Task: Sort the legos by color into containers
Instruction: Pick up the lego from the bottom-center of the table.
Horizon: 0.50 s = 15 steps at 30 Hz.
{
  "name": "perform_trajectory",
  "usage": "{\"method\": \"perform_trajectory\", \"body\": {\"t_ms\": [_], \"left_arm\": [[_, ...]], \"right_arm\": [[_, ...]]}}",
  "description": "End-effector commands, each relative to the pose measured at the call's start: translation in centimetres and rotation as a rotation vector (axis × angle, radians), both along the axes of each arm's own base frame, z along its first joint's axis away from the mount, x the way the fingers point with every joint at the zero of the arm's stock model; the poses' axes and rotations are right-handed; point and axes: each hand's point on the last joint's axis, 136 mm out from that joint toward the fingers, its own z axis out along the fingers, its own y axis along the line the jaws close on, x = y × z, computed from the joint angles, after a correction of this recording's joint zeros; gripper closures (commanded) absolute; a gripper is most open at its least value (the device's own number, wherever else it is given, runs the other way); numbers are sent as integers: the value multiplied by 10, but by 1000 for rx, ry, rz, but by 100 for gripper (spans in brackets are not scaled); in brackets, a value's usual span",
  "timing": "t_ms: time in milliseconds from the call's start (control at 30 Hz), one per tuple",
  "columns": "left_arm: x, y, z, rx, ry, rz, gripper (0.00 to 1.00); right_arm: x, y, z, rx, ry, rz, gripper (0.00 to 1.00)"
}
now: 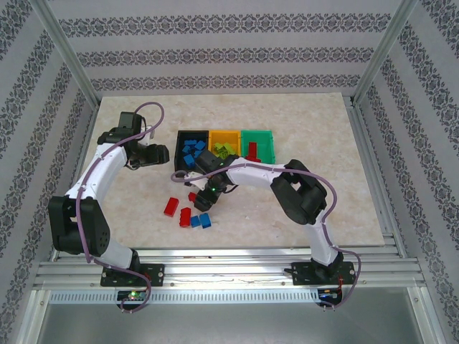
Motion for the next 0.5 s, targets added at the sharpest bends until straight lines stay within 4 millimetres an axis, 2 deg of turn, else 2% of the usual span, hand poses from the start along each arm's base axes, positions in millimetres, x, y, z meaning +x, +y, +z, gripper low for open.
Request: {"method": "perform_trajectory", "body": {"t_ms": [0,100,233,467], "left_arm": [[-4,3,-1,-16,17,16,29],[-4,2,0,-19,15,14,29],[-3,1,0,-24,14,12,29],[-3,-2,-1,-40,14,3,29]], "right_arm": [[-2,7,-4,-6,14,3,60],[-4,6,-7,-9,20,0,69],[-3,3,-1,1,10,-11,75],[-1,-1,35,134,7,-68,81]]}}
